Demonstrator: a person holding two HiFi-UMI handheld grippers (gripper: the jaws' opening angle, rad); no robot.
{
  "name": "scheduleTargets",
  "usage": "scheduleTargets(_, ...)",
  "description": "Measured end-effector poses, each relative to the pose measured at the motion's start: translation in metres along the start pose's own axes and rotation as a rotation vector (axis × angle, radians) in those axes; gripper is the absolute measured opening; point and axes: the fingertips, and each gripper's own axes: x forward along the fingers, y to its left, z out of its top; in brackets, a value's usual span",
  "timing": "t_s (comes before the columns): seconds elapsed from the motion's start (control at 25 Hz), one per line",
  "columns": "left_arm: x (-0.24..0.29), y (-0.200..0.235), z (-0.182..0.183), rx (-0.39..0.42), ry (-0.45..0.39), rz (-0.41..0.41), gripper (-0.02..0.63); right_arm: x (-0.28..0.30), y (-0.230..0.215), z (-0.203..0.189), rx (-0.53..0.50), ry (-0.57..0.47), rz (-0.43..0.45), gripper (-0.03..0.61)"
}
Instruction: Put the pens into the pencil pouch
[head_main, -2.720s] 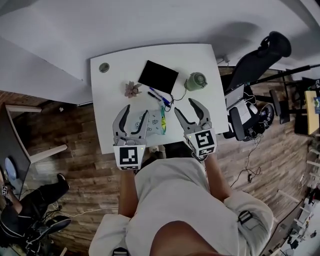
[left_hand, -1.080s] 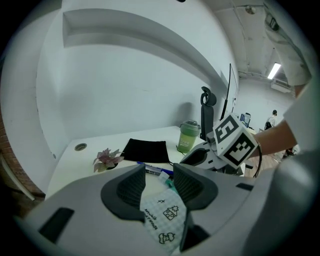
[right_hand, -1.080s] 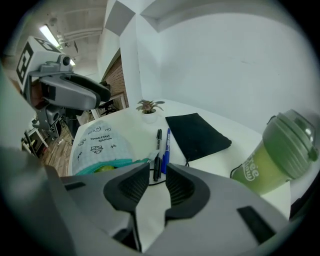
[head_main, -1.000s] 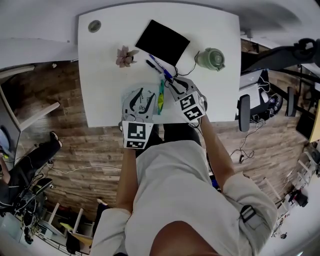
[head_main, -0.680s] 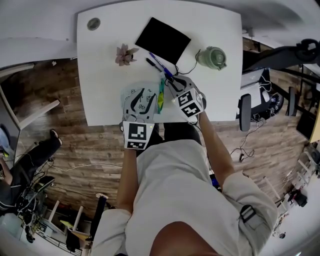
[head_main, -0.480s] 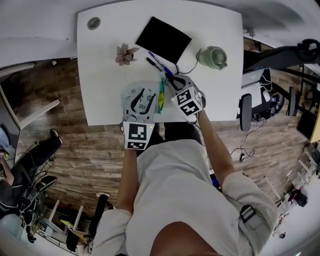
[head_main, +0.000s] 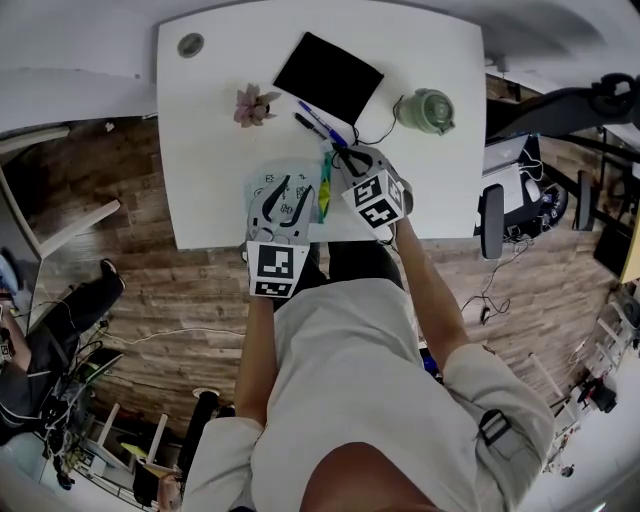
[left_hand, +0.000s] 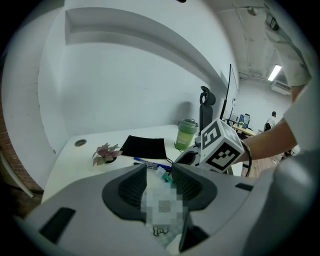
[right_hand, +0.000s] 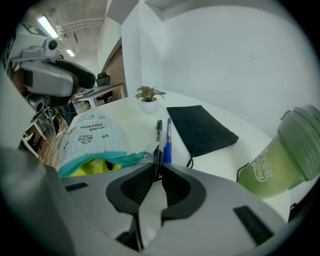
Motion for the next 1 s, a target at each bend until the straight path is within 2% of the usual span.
scheduleTargets(0.4,-0.003,-0.011,-0.003,0.035,0.007,-0.029,0.147,-0.032,-0.009,0.007,0.043,-0.064,-0.087,0.058)
scheduleTargets(1.0,0.009,-0.035,-0.034,0.078,0.138,-0.047,0.127,-0.083,0.006,-0.02,0.067,-0.098,-0.128,0.058)
